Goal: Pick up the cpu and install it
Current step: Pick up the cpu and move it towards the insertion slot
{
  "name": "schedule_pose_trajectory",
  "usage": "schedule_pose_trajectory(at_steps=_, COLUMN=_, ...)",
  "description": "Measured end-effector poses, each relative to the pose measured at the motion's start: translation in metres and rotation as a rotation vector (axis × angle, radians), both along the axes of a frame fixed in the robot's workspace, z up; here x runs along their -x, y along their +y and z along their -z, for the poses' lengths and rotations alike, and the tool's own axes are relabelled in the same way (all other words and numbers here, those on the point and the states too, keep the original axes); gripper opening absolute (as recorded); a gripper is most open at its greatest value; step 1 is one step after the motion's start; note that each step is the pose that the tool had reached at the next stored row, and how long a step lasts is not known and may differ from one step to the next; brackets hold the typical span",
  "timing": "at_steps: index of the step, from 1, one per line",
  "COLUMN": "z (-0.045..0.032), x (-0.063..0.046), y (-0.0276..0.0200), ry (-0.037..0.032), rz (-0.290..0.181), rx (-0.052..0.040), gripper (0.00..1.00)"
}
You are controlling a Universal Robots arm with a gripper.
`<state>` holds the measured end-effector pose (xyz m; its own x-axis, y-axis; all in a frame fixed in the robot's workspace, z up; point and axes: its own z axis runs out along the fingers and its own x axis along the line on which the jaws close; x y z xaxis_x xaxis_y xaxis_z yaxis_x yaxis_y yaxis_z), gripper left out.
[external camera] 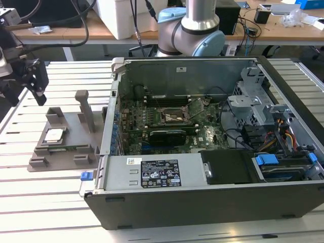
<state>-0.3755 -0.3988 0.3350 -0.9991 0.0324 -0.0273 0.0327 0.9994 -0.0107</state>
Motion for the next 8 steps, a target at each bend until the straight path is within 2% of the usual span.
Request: schedule_pose_trajectory(at_steps=8, z=0.0088, x=0.0000, y=0.0000, ry=0.0000, rz=0.000, rx=0.0000, gripper=0.66)
